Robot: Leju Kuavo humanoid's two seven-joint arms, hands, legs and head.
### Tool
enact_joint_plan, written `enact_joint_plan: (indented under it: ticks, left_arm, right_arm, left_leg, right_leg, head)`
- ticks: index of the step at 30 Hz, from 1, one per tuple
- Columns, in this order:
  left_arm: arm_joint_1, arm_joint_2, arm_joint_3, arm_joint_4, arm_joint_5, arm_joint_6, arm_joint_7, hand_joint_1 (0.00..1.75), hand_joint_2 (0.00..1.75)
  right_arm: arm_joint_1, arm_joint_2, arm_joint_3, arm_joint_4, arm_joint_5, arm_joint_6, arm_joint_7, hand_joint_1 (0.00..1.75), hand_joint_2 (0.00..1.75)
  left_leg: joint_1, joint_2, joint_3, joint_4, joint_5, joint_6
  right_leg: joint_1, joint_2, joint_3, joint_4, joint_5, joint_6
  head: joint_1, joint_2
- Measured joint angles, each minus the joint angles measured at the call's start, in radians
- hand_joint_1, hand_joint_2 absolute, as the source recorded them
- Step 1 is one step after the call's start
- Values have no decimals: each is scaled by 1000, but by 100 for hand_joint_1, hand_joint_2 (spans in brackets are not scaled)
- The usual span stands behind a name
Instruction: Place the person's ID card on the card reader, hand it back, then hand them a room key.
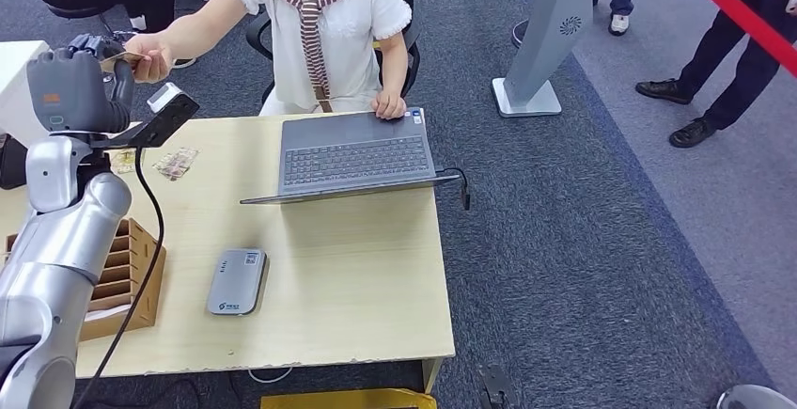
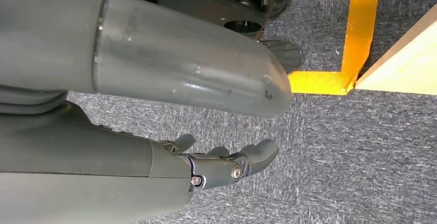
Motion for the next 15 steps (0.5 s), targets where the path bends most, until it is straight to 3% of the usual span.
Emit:
enact_joint_plan:
  ticks: [2, 6, 15]
  left_arm:
    - [-3, 0, -1, 8, 1, -4, 2, 175, 175]
    - [-6, 0, -2, 28, 9, -9, 4, 0, 175]
    - [-4, 1, -2, 54, 51, 32, -11, 0, 175]
  right_arm:
    - [0, 1, 4, 0, 0, 0, 0, 0, 0]
    - [0, 2, 13, 0, -4, 2, 0, 0, 0]
    - [1, 3, 17, 0, -20, 0, -3, 0, 0]
  left_leg:
    - [0, 0, 0, 0, 0, 0]
    - [0, 0, 0, 0, 0, 0]
    - [0, 0, 0, 0, 0, 0]
  right_leg:
    - [0, 0, 0, 0, 0, 0]
    - [0, 0, 0, 0, 0, 0]
    - [0, 0, 0, 0, 0, 0]
  head:
    - [0, 0]
    - [0, 0]
    - [0, 0]
